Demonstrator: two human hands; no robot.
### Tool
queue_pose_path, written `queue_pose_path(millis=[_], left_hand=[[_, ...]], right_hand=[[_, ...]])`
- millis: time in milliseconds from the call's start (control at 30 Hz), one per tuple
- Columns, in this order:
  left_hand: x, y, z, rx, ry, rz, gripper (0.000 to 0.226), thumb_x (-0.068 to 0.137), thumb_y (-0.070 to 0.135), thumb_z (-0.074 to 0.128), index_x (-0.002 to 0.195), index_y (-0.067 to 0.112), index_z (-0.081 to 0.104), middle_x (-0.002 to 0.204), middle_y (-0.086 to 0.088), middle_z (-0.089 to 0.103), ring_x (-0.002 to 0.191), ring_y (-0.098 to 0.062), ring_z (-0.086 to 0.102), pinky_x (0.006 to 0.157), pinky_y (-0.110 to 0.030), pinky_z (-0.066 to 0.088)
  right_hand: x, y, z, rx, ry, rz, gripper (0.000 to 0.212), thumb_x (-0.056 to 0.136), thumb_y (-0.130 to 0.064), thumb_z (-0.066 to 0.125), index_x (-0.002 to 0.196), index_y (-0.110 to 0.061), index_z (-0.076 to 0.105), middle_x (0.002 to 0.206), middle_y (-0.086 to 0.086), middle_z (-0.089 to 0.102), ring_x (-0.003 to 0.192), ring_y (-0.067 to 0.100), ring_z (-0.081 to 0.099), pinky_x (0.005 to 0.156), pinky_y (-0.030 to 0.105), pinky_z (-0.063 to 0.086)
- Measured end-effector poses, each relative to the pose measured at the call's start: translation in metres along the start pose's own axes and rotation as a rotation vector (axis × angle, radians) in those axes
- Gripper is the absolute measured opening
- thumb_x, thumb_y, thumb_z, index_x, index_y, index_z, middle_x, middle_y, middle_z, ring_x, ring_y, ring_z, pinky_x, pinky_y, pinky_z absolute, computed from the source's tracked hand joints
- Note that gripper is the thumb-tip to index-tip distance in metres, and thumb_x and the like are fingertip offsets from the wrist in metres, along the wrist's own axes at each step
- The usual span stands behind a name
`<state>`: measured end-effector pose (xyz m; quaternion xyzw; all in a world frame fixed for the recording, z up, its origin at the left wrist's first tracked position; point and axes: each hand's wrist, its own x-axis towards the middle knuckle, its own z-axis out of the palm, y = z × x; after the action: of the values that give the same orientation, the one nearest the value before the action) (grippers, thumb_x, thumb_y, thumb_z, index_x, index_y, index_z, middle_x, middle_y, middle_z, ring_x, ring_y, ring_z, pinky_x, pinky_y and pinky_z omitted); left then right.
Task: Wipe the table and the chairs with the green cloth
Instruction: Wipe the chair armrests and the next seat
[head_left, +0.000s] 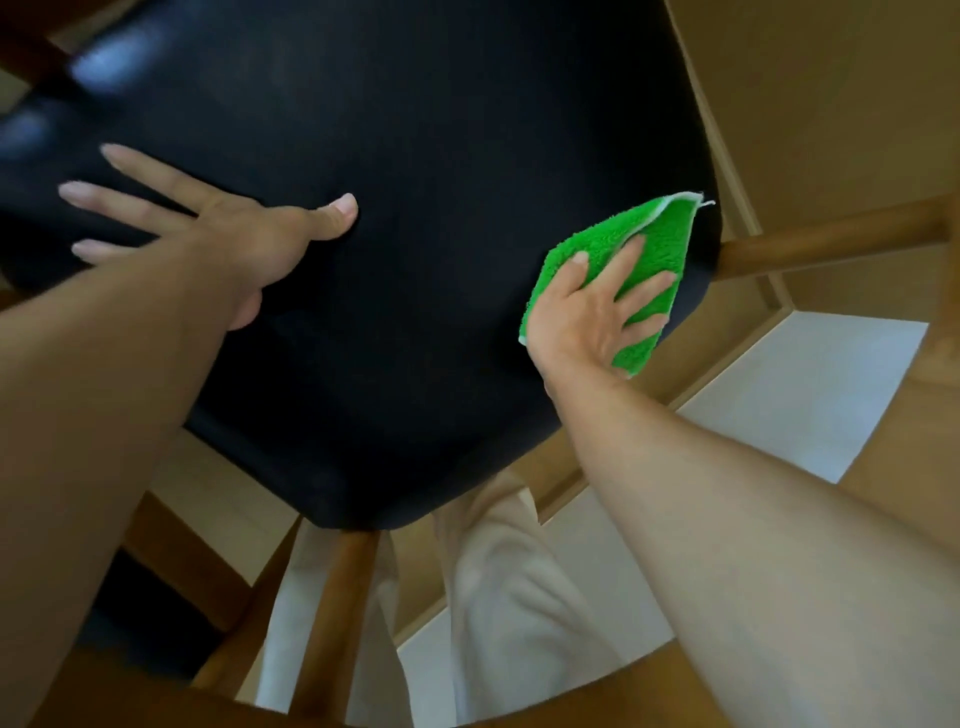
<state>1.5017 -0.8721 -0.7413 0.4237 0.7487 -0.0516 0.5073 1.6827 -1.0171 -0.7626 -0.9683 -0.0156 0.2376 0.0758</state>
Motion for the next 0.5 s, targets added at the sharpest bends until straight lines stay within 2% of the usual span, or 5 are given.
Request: queue_pose_path(millis=[33,100,267,433,500], left_hand=[[0.001,0.002,-0.001,0.056,0.028,-0.054,0.104,0.053,0.072,0.078,0.137,0.027,0.038,0.131,-0.028,0.043,0.108,-0.013,0.059,0.080,-0.038,0.052],[0.000,0.001,-0.009,0.146,0.072,-0.096,0.143,0.054,0.070,0.079,0.151,0.026,-0.017,0.159,-0.013,-0.008,0.143,-0.032,0.017,0.104,-0.054,0.036],[-0.001,0.002,-0.027,0.189,0.001,-0.146,0.123,0.077,0.058,0.071,0.148,0.031,-0.025,0.155,-0.006,-0.034,0.145,-0.039,-0.009,0.115,-0.057,0.017],[-0.011,0.003,-0.045,0.315,0.040,-0.090,0.094,0.091,0.044,0.057,0.153,0.028,-0.012,0.161,-0.005,-0.018,0.145,-0.041,0.003,0.115,-0.054,0.017],[-0.014,0.005,-0.056,0.353,0.105,-0.060,0.081,0.095,0.032,0.052,0.155,0.016,0.001,0.161,-0.011,-0.002,0.140,-0.043,0.020,0.110,-0.051,0.026]], right_hand=[[-0.003,0.002,0.000,0.021,-0.006,0.029,0.057,0.100,-0.053,0.018,0.150,-0.043,-0.006,0.160,0.001,-0.020,0.145,0.039,-0.013,0.108,0.067,0.004],[-0.017,0.005,0.003,0.063,-0.019,0.139,0.058,0.100,-0.053,0.017,0.151,-0.041,-0.009,0.160,0.006,-0.021,0.145,0.042,-0.009,0.112,0.061,0.001],[-0.098,0.026,0.037,0.036,-0.132,0.355,0.069,0.099,-0.053,0.017,0.150,-0.026,-0.020,0.158,0.020,-0.020,0.144,0.047,0.004,0.115,0.056,0.006],[-0.212,0.037,0.070,-0.515,-0.216,-0.394,0.089,0.079,-0.059,0.052,0.152,-0.020,0.021,0.150,0.028,0.030,0.129,0.060,0.033,0.091,0.074,0.036],[-0.216,0.040,0.073,-0.630,-0.278,-0.693,0.084,0.081,-0.059,0.052,0.152,-0.029,0.018,0.153,0.026,0.024,0.132,0.061,0.016,0.090,0.081,0.023]])
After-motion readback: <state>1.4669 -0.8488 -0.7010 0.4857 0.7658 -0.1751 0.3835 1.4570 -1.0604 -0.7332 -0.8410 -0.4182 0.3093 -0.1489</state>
